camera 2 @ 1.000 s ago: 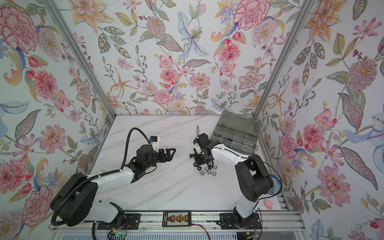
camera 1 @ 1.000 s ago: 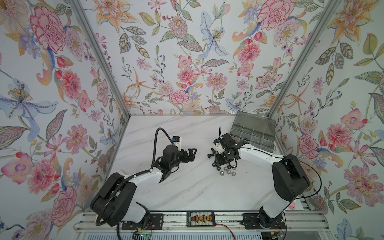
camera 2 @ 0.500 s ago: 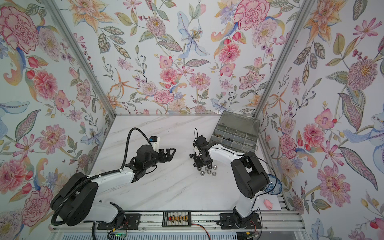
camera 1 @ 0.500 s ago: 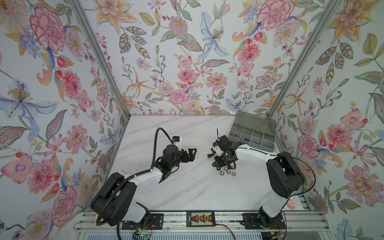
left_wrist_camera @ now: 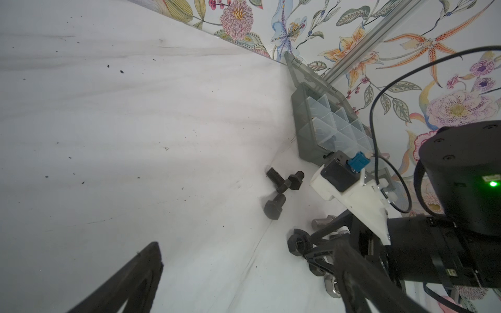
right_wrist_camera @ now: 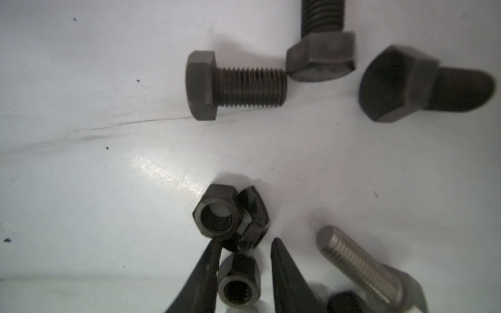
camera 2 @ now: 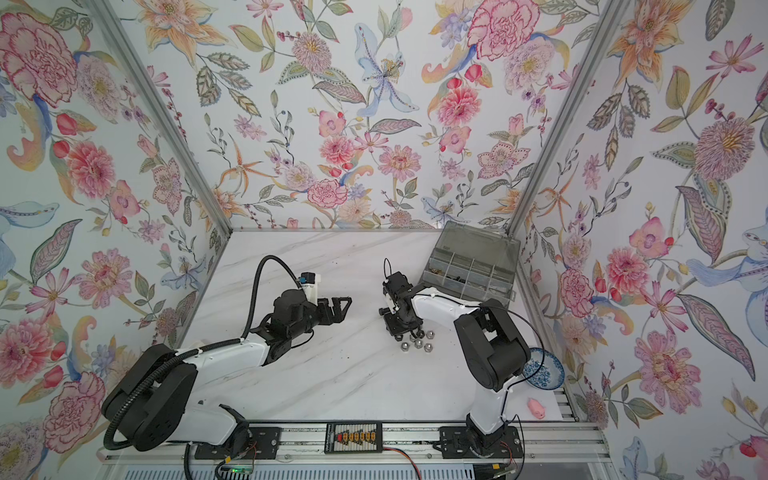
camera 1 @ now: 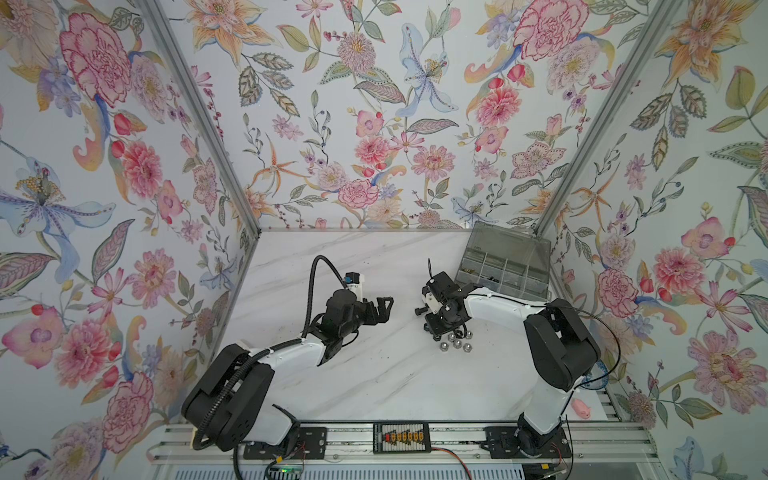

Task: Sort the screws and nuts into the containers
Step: 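Lower the right gripper onto a black wing nut among the hex nuts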

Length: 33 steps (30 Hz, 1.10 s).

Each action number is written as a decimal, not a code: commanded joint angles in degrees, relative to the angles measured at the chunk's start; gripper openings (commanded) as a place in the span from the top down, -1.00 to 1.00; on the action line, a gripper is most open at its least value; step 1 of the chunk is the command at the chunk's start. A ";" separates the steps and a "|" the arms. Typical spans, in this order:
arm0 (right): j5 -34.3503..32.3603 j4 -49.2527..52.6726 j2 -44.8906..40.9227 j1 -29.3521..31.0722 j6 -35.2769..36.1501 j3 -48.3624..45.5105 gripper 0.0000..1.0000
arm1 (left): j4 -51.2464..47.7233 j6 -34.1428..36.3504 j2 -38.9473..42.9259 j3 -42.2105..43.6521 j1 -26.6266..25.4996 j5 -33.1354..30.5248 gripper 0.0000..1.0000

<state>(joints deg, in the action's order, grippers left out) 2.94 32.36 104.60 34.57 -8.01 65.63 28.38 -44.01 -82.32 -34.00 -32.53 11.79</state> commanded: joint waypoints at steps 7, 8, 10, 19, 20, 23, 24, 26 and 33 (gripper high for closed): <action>-1.22 0.66 2.52 0.41 -1.03 1.60 0.33 | 1.58 -0.14 -1.47 0.08 -0.35 0.47 -0.99; -1.23 0.52 2.69 0.41 -1.13 1.61 0.33 | 1.67 -0.15 -1.46 0.12 -0.32 0.60 -0.99; -1.43 0.27 2.98 0.41 -1.53 1.65 0.33 | 1.69 -0.20 -1.61 0.12 -0.40 0.60 -0.99; -0.91 -0.79 3.60 0.06 -2.45 1.95 0.29 | 1.86 -0.14 -1.52 0.17 -0.42 0.69 -0.99; -0.82 -0.89 3.60 0.06 -2.60 1.94 0.25 | 1.91 -0.11 -1.52 0.23 -0.35 0.74 -0.99; -0.70 -1.24 3.50 -0.09 -2.85 2.00 0.22 | 2.02 -0.26 -1.61 0.21 -0.36 0.76 -0.99; -0.73 -1.24 3.51 -0.11 -2.97 2.05 0.22 | 2.02 -0.25 -1.61 0.23 -0.35 0.78 -0.99; -0.82 -1.36 3.47 -0.17 -3.19 2.04 0.21 | 2.07 -0.27 -1.69 0.16 -0.34 0.86 -0.99; -0.37 -1.64 3.77 -0.79 -4.29 1.96 0.19 | 2.40 -0.25 -2.31 -0.19 -0.34 1.21 -0.99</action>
<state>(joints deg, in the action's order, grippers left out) 2.59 30.61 106.54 34.44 -11.00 67.18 28.91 -44.01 -83.53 -34.00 -32.53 11.86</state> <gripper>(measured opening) 0.406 0.994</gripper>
